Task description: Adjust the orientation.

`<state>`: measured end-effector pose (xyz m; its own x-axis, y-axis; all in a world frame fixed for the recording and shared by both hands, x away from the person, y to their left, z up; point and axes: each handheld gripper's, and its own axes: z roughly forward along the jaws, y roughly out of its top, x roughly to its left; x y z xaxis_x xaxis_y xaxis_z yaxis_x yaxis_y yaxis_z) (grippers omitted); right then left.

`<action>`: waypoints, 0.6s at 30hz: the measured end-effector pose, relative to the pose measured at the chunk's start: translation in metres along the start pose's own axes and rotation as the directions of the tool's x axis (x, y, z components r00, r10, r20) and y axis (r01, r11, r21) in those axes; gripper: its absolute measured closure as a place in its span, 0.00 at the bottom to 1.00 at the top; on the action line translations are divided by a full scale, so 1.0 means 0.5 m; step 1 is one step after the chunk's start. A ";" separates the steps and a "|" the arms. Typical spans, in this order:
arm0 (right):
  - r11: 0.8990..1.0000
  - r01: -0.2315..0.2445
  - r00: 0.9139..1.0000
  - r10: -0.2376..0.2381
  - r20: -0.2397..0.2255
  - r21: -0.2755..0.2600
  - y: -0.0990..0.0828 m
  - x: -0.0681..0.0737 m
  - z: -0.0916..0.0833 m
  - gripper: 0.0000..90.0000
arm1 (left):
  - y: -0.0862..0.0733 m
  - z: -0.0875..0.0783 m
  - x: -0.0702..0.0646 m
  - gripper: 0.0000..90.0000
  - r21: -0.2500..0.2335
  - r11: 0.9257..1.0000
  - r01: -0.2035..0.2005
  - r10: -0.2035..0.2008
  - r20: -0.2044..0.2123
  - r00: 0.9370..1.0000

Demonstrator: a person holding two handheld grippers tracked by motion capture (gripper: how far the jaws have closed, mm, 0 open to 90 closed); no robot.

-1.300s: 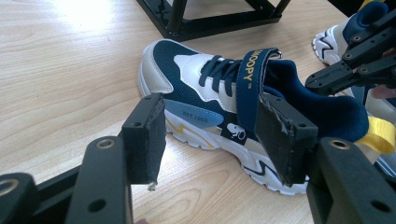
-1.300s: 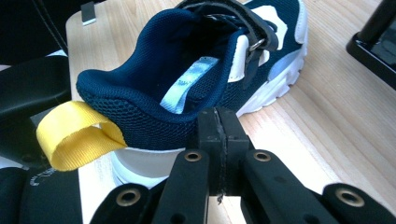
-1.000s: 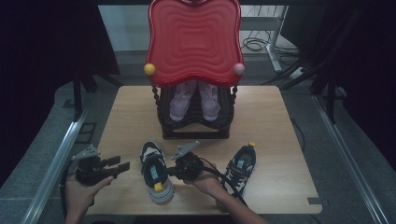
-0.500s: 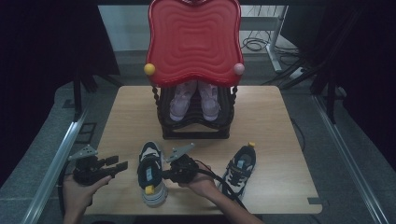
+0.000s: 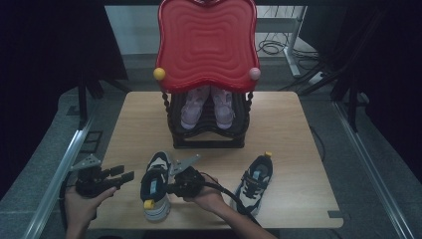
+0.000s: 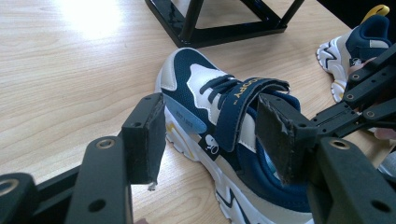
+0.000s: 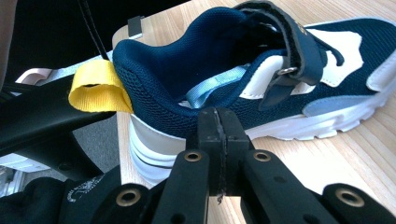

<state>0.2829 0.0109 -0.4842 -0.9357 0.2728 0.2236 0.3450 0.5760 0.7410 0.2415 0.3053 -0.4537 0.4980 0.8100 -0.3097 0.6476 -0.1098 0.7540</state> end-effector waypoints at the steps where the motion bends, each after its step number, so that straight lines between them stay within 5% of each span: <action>1: 1.000 0.004 1.000 -0.004 0.000 -0.001 0.001 0.001 0.002 1.00 | 0.000 0.000 0.000 0.48 0.000 1.000 -0.001 0.001 0.000 1.000; 18: 0.999 0.016 1.000 -0.016 -0.020 0.035 -0.021 0.013 0.010 1.00 | 0.000 0.002 -0.003 0.48 0.006 1.000 -0.007 0.007 0.003 1.000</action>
<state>0.2734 0.0105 -0.4936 -0.9424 0.2481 0.2245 0.3319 0.6069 0.7222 0.2416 0.3033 -0.4538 0.5042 0.8075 -0.3061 0.6473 -0.1187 0.7529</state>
